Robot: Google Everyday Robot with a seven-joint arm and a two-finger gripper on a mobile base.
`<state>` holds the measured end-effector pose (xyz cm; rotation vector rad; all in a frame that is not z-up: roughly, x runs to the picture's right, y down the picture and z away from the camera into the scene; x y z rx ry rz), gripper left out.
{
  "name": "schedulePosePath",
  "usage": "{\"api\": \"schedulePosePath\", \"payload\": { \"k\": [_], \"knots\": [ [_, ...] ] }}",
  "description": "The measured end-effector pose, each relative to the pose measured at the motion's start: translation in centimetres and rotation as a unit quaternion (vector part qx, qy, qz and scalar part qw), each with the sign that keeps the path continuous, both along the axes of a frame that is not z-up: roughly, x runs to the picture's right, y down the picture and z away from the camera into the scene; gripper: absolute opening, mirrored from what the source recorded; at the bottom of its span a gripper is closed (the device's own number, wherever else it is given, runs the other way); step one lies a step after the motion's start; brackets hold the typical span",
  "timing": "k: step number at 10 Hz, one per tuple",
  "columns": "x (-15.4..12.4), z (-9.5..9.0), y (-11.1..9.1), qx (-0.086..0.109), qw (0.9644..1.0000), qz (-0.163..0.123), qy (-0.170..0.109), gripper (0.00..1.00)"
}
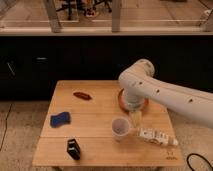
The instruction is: Knock the eraser over
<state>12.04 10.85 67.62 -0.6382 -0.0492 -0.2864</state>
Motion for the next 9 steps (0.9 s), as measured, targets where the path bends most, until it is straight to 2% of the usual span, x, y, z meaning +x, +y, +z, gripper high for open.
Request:
{"api": "schedulePosePath", "payload": {
  "k": [4,9],
  "knots": [
    [-2.2,0.1,0.4,-0.003,0.9996,-0.018,-0.02,0.8],
    [-3.2,0.5,1.1,-0.007,0.9986,-0.037,-0.037,0.8]
  ]
}}
